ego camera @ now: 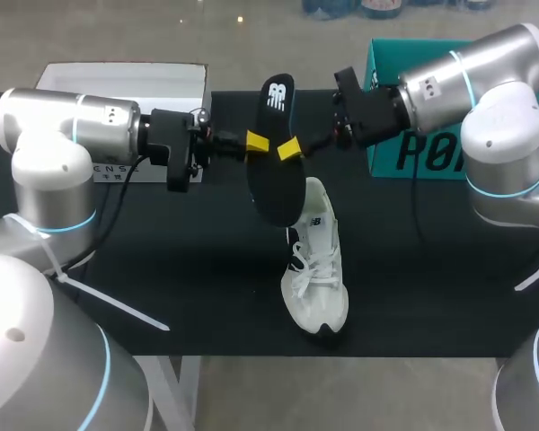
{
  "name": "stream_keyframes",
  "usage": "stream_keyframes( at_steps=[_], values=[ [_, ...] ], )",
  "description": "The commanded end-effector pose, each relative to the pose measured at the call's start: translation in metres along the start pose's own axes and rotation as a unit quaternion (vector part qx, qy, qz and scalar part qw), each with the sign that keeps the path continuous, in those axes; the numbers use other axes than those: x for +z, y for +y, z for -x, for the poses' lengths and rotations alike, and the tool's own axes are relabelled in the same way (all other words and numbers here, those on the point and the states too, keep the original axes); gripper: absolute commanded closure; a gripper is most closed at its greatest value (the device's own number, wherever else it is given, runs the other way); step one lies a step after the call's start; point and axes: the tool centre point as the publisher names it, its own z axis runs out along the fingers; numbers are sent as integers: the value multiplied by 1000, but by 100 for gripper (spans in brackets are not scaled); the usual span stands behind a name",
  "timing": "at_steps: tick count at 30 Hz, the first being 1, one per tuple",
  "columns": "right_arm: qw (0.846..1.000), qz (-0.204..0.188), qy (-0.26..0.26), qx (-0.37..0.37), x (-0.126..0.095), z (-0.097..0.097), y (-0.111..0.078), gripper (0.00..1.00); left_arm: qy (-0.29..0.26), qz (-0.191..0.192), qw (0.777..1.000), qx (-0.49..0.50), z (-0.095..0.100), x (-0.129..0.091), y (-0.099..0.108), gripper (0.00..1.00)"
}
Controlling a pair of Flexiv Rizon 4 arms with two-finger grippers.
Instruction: Take the shoe out of the shoebox, open the shoe tongue, remove and reinsert the insole, then place the shoe into the shoebox
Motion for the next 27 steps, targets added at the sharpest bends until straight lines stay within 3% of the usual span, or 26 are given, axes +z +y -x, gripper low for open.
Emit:
stream_keyframes(
  at_steps=[1,12,27],
  values=[
    [1000,0,-2,1,2,-1,0,100,19,-8,1000,-4,6,0,5,0],
    [1000,0,-2,1,2,-1,0,100,38,-2,998,-55,8,-20,-4,0],
    [1000,0,-2,1,2,-1,0,100,70,42,991,-106,21,-82,-39,0]
  ],
)
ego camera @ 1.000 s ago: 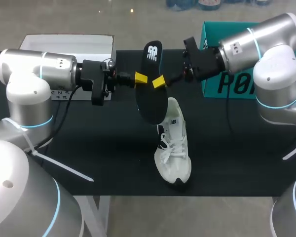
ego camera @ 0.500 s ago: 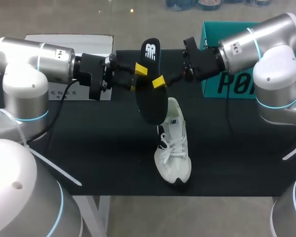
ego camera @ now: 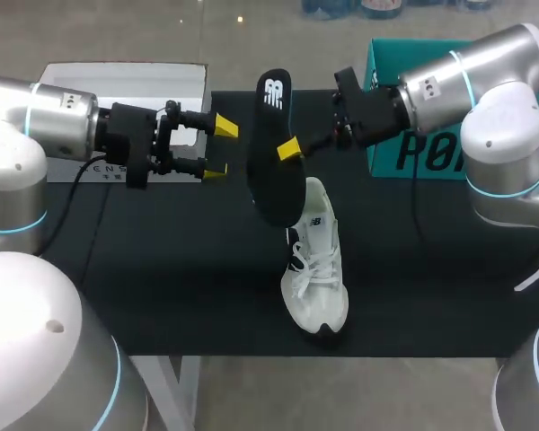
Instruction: Take the shoe out of the shoebox, open the shoe tongue, remove and reinsert the insole, then place the shoe into the shoebox
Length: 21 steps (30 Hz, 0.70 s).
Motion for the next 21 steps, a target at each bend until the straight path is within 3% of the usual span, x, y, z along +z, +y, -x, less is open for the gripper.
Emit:
stream_keyframes(
  at_steps=[1,9,14,21],
  values=[
    [1000,0,-2,1,2,0,0,100,6,22,1000,-1,4,-23,-23,0],
    [1000,0,-2,1,2,0,0,100,6,22,1000,-5,3,-30,-23,0],
    [1000,0,-2,1,2,0,0,100,15,21,999,-29,0,-47,-28,0],
    [1000,0,-2,1,2,0,0,100,15,21,999,-29,0,-47,-28,0]
  ],
)
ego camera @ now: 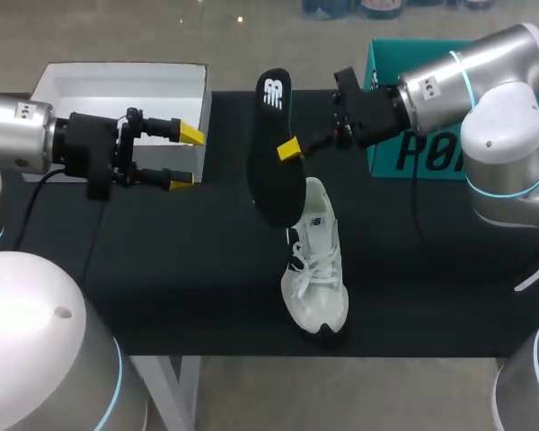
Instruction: Take the shoe out of the shoebox, open the shoe tongue, remove and reinsert the insole, then place the shoe into the shoebox
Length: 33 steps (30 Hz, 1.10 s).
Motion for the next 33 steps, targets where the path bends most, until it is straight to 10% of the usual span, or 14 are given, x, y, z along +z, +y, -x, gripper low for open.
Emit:
stream_keyframes(
  at_steps=[1,23,33],
  values=[
    [1000,0,-2,1,1,0,0,100,2,1,1000,0,1,-1,-3,0],
    [1000,0,-2,1,1,0,0,100,2,1,1000,0,1,-1,-3,0],
    [1000,0,-2,1,1,0,0,100,38,13,984,-175,-12,-10,11,0]
  ],
)
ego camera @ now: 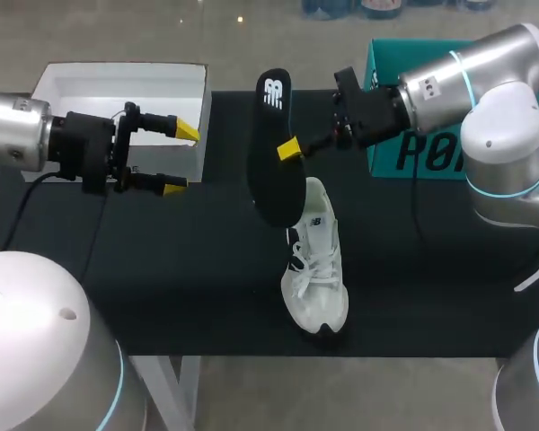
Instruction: Take the shoe out of the shoebox, open the shoe tongue, remove and reinsert the insole, then place the shoe into the shoebox
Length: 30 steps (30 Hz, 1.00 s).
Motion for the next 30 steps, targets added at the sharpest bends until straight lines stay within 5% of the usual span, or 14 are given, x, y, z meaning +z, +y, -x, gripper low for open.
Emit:
stream_keyframes(
  at_steps=[1,22,30],
  values=[
    [1000,0,-2,1,1,0,0,100,25,10,998,-65,-1,-3,4,0],
    [1000,0,-2,1,1,0,0,100,202,87,936,-276,-34,-11,-2,0],
    [1000,0,-2,1,1,0,0,100,208,98,927,-296,-32,-8,-2,0]
  ],
)
